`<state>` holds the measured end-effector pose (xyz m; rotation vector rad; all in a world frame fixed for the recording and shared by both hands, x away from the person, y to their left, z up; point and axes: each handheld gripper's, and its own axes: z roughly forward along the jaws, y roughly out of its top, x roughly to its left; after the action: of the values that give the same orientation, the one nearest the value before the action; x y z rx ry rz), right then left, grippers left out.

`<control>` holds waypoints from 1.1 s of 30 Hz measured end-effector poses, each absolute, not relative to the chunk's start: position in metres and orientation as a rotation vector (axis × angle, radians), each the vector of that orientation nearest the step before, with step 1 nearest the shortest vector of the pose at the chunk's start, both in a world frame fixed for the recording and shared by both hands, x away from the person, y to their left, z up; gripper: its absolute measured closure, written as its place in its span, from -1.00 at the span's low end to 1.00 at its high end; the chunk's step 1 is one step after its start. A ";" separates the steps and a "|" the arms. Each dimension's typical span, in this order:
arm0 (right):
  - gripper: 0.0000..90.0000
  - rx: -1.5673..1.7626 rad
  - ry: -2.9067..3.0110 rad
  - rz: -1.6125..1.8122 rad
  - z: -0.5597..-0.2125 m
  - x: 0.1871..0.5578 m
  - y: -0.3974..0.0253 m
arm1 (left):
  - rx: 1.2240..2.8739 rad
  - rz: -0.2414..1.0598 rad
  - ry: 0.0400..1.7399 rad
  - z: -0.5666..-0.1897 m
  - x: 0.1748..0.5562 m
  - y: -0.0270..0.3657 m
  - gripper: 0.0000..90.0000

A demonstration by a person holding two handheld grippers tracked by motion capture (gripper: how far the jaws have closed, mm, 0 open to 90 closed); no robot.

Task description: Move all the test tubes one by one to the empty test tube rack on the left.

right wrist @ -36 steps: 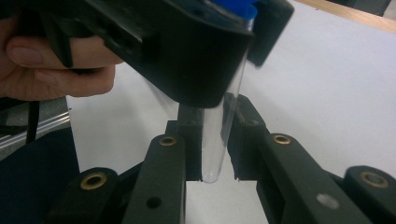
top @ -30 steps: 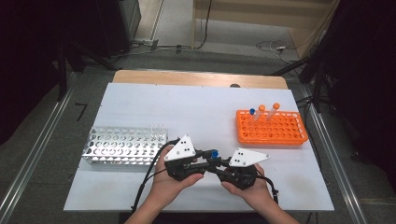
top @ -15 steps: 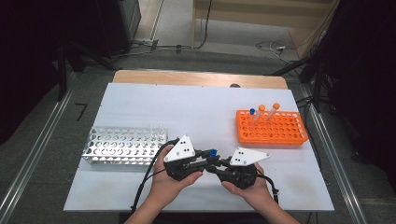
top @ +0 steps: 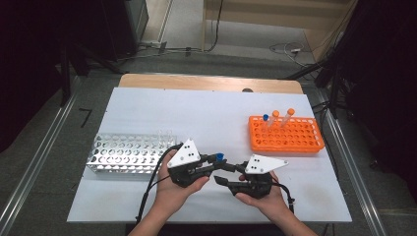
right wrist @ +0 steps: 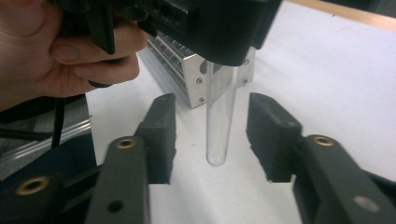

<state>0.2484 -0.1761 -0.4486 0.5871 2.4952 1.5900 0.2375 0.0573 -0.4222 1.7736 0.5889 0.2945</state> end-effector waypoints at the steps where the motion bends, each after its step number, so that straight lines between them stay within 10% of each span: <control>1: -0.02 0.597 2.488 1.596 -0.448 0.249 -0.177 | 1.771 0.299 0.592 -0.422 0.238 0.058 0.71; 33: -0.92 0.842 2.338 1.543 -0.449 0.285 -0.254 | 1.683 0.406 0.708 -0.405 0.244 0.115 0.71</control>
<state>0.2849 -0.2540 -0.4488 0.8423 2.3376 1.5431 0.2436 0.1154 -0.4046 1.6828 0.7078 0.4064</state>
